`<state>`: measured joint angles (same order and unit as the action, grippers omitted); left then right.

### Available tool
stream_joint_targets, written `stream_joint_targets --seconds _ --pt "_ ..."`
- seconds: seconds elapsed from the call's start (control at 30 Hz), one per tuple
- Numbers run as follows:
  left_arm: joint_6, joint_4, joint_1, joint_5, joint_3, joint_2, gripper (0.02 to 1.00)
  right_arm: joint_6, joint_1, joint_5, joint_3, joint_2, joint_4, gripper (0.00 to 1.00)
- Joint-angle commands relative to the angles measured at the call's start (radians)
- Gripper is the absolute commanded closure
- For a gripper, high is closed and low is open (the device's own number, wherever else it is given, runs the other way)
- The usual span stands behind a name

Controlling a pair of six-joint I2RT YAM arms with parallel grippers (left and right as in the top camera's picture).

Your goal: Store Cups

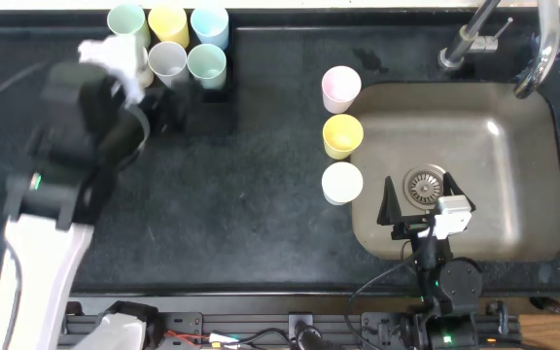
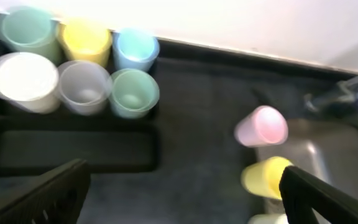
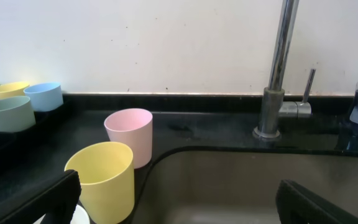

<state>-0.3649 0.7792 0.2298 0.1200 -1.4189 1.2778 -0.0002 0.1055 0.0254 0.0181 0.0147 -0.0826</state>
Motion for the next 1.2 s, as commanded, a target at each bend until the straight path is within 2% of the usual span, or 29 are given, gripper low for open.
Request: stream_joint_targets --seconds 0.03,0.23,0.37,0.53,1.2 --pt "-0.128 0.055 0.109 -0.014 -0.209 0.177 0.018 -0.003 0.003 -0.002 -0.013 -0.01 0.005 0.003" --pt "-0.224 0.143 0.231 -0.049 -0.423 0.398 0.018 -0.003 0.003 -0.002 -0.013 -0.01 0.005 0.005" --pt "-0.285 0.225 0.319 -0.104 -0.549 0.525 0.02 -0.003 0.003 -0.002 -0.013 -0.01 0.005 0.005" --pt "-0.299 0.254 0.402 -0.149 -0.682 0.665 0.018 -0.003 0.003 -0.002 -0.014 -0.01 0.005 0.003" --pt "-0.317 0.369 0.426 -0.172 -0.919 1.039 0.018 -0.003 0.003 -0.002 -0.013 -0.01 0.005 0.005"
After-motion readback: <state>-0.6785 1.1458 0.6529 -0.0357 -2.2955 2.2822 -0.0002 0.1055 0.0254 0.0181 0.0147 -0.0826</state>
